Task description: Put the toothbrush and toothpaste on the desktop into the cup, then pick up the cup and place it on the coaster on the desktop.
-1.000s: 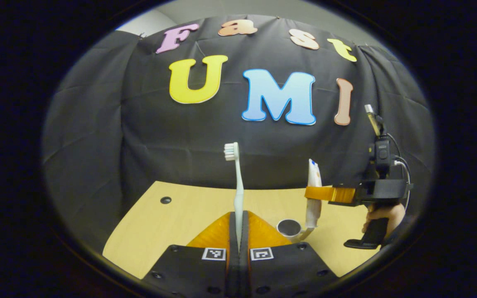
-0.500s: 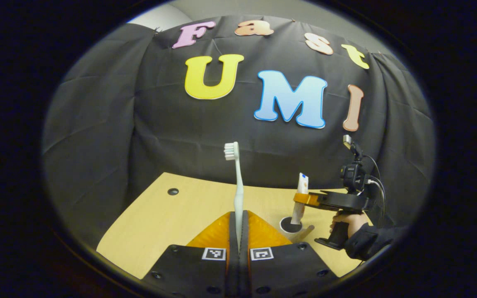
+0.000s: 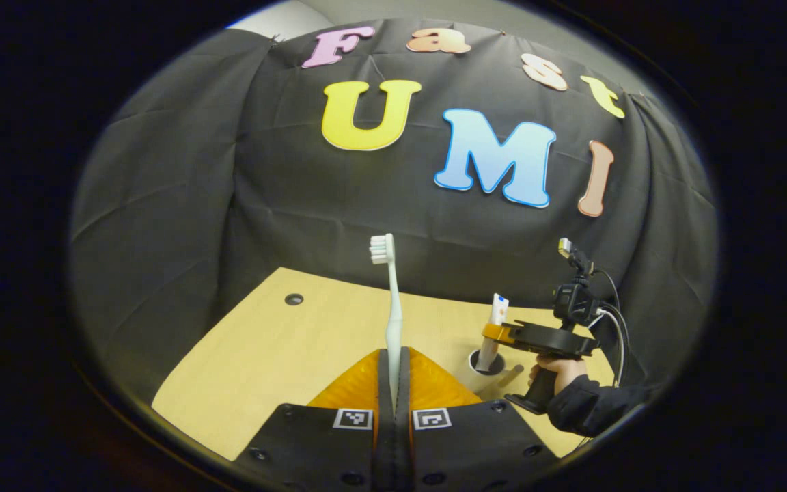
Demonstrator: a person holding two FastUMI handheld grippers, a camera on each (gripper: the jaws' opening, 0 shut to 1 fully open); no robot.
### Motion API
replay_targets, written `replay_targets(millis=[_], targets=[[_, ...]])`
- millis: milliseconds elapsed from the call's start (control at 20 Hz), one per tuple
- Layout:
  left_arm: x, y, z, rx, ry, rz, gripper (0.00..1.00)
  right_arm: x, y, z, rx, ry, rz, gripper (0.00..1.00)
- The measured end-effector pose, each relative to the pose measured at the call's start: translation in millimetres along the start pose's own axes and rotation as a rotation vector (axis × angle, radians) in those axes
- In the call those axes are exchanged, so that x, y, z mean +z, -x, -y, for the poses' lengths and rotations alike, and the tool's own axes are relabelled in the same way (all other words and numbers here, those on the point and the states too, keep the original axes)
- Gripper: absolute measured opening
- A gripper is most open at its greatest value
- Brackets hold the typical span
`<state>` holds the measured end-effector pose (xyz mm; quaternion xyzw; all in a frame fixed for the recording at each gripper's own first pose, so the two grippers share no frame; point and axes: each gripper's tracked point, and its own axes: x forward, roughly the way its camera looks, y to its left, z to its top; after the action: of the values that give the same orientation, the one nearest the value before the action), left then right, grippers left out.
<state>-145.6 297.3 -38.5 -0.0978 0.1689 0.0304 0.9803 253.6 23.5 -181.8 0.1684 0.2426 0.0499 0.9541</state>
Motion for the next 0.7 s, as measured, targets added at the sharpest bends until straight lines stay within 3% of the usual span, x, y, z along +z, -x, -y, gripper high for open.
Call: replay_targets(millis=[550, 650, 700], targets=[[-4.5, -7.2, 7.3, -0.015, 0.012, -0.019, 0.07, -0.8, 5.2, -3.5, -0.012, -0.024, 0.018, 0.35], [-6.0, -7.7, 5.0, -0.013, 0.016, -0.017, 0.08, -1.8, 7.6, -5.0, -0.01, -0.022, 0.014, 0.55], [-5.1, -6.8, 4.9, -0.012, 0.017, -0.013, 0.08, 0.3, 10.8, -6.4, -0.006, -0.021, 0.017, 0.58]])
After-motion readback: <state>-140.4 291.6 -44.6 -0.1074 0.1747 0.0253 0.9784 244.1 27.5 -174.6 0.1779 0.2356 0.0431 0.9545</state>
